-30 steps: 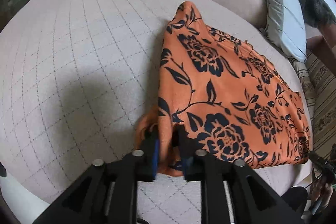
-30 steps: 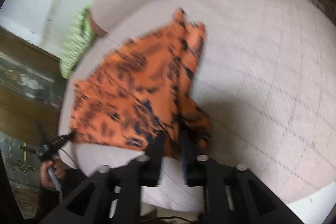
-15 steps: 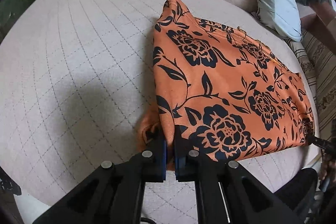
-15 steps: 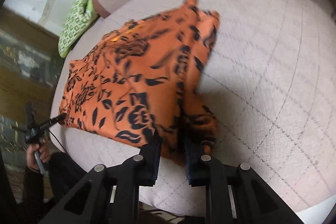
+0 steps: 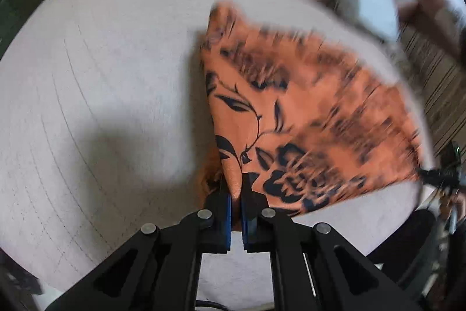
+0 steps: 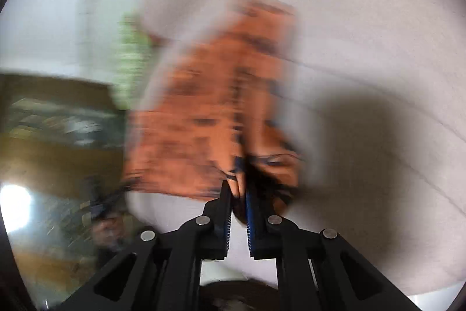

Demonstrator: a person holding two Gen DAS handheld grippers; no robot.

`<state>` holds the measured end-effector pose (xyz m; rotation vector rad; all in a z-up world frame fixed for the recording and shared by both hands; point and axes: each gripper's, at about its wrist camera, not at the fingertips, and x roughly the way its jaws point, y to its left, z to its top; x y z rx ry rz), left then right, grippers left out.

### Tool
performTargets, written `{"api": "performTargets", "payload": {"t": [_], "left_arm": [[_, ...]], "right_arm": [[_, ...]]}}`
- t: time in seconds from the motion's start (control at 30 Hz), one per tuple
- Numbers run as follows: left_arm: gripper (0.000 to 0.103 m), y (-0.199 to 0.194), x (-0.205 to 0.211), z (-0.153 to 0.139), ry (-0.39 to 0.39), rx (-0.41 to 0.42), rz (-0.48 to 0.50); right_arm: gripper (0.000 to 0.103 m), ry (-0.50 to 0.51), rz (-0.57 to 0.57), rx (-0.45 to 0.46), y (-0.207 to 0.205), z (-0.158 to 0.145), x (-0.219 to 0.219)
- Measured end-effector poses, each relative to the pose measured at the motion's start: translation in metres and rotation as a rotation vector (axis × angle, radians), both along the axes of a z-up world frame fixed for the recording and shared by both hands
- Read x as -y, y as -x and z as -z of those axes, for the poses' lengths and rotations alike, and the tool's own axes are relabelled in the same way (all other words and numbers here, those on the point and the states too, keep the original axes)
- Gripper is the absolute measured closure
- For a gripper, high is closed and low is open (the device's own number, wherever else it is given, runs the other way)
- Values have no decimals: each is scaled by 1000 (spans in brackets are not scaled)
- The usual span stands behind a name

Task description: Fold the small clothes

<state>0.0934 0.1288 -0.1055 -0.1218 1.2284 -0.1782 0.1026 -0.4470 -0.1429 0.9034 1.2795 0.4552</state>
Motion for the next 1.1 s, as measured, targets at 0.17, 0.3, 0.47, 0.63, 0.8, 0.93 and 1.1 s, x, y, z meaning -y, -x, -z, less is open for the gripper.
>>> {"api": "performTargets", "payload": {"t": [0.17,0.3,0.47,0.63,0.8,0.93,1.1], "left_arm": [[97,-4,-9,2,65,14,-14],[93,1,-9,-10,23,36,1],[93,9,-2,-31,-74,135,-26],[90,16,-3,-59,-161,279,-136],[78,21,19,-71,-111,364,-105],[78,8,47,-52,-95,349,-66],[75,-16,75,-1,-116,173,13]], "right_arm": [[89,-41,30,105,9,-22,6],[87,135,50,216,10,-63,7],[65,250,-49,301,-19,-90,-23],[53,272,3,235,-66,-71,-29],[96,369,-40,264,-83,-77,-51],[97,527,37,263,-76,-78,-36],[89,440,64,276,-69,-66,-30]]}}
